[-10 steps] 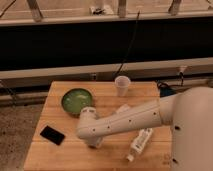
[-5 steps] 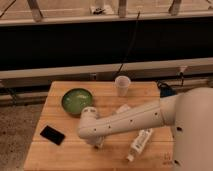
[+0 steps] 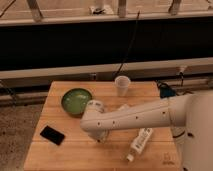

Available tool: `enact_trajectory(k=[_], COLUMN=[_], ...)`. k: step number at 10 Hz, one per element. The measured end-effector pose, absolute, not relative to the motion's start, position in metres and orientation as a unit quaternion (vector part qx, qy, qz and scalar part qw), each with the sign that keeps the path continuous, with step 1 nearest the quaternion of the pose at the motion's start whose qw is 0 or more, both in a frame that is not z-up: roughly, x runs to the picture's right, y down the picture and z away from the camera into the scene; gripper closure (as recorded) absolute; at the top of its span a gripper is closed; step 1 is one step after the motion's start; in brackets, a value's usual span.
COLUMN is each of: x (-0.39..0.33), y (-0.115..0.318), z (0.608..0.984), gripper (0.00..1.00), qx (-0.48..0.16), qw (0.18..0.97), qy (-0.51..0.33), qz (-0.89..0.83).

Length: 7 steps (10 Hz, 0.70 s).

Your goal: Place the pepper in the ceramic bowl

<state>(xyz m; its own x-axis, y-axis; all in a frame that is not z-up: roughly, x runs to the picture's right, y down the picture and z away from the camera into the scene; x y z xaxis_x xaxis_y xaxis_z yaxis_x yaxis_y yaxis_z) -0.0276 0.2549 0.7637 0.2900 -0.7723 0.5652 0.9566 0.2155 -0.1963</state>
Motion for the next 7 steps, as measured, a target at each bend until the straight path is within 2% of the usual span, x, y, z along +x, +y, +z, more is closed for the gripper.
enact_trajectory(k=[7], x=[-0.019], y=[0.191], z=[0.769], gripper=[0.99], qx=[-0.258], qw=[0.769], qy=[-0.165], qz=[-0.562])
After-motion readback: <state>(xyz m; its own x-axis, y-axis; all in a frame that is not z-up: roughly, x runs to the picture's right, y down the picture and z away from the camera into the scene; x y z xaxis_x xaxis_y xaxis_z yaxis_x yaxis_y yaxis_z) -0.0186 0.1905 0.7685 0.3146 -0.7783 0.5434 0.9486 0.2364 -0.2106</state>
